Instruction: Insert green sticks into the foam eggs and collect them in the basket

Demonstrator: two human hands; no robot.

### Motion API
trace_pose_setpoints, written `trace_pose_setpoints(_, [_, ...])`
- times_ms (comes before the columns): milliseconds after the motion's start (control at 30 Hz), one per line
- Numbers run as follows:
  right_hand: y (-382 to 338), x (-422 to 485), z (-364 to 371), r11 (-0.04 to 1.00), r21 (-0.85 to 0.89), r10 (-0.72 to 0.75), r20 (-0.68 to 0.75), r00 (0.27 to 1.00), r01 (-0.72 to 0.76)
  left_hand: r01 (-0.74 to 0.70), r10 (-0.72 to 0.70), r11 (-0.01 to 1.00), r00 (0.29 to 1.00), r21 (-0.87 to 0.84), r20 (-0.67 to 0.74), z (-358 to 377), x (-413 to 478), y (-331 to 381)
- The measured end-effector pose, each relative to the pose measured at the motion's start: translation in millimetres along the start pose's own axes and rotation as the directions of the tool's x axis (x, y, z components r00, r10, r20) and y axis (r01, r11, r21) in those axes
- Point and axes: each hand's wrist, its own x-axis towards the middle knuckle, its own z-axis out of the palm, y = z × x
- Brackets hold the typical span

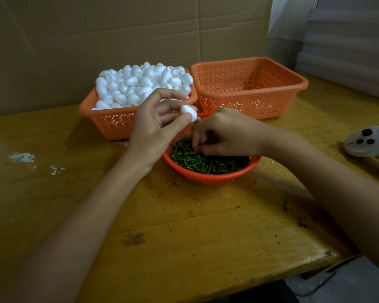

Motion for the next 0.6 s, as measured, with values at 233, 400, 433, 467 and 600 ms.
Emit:
trace_pose_setpoints(233, [0.3, 0.0, 1.2, 1.0, 0.005, 0.01, -0.013, 1.0, -0.009, 0.022, -0.021, 0.997, 1.0, -0.075, 0.007, -3.9, 0.8, 0.4])
trace_pose_setpoints(400, [0.0, 0.0, 0.7, 1.0, 0.004, 0.011, -0.005, 1.0, -0.011, -0.028, 0.029, 0.999, 0.999, -0.035, 0.027, -4.6, -0.1, 0.6])
trace_pose_setpoints(433, [0.0, 0.0, 0.4, 1.0, 0.001, 0.012, -0.004, 1.0, -0.012, -0.042, 0.042, 0.999, 0.998, -0.014, 0.035, -4.7, -0.3, 0.3])
trace_pose_setpoints(467, [-0.2, 0.0, 0.4, 1.0, -0.002, 0.012, -0.004, 1.0, -0.012, -0.053, 0.053, 0.999, 0.998, 0.008, 0.045, -4.6, -0.7, -0.3])
trace_pose_setpoints(600, [-1.0, 0.0, 0.7, 1.0, -0.006, 0.002, -0.008, 1.0, -0.002, -0.066, 0.062, 0.997, 0.995, 0.051, 0.076, -3.7, -2.6, -1.8])
